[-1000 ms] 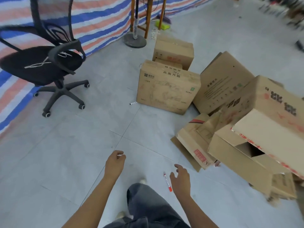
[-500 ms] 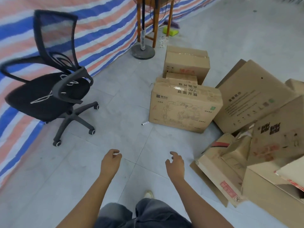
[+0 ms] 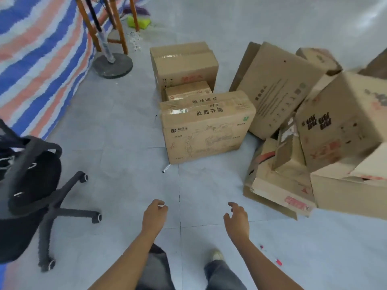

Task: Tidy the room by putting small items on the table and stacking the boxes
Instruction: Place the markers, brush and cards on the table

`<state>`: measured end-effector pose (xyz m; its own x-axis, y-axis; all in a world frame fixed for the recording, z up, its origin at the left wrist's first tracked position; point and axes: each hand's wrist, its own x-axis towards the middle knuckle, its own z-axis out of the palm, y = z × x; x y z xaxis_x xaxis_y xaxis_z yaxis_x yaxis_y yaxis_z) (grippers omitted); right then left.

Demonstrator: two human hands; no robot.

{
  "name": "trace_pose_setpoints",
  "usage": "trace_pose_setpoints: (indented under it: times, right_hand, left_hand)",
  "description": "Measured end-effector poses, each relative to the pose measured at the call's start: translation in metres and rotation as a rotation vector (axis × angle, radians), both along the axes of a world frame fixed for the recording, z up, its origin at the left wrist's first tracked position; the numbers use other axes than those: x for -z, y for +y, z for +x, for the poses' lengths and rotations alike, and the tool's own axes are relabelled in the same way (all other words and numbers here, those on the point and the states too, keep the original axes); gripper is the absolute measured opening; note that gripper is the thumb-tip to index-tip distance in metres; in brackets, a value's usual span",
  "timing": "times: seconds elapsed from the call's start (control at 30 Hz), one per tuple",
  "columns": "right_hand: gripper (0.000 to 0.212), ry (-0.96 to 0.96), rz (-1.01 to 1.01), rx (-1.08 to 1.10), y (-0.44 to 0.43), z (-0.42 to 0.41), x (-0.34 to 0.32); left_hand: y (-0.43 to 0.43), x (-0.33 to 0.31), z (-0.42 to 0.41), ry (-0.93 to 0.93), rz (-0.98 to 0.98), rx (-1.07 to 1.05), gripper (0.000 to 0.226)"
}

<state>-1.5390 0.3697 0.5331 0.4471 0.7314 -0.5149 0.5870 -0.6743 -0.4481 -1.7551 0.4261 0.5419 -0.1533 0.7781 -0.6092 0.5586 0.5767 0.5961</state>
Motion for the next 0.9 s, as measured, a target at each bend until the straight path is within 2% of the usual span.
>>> trace_pose_setpoints:
  times: [0.13,0.33,0.5,0.63,0.77,0.9]
  right_hand:
    - [0.04,-0.01,-0.002,0.188,0.007,-0.032,0.01]
    - [0.041,-0.014,-0.015,0.187,0.027,-0.055,0.066]
    - [0.042,-0.057,-0.017,0.112,0.065,-0.045,0.177]
    - [0.043,-0.101,-0.011,0.048,0.098,-0.028,0.294]
    - [0.047,-0.173,-0.053,-0.053,0.139,0.004,0.405]
    - [0.051,-0.23,-0.092,-0.133,0.169,0.032,0.476]
  left_hand:
    - [0.052,0.017,-0.02,0.054,-0.036,0.182,0.03]
    - [0.113,0.083,-0.02,0.115,-0.019,0.287,0.03]
    - [0.155,0.212,-0.018,0.168,0.005,0.282,0.027]
    - [0.195,0.335,-0.02,0.252,0.07,0.311,0.022]
    - [0.246,0.446,-0.009,0.197,0.149,0.165,0.023]
    - [0.286,0.53,-0.004,0.266,0.221,0.21,0.026]
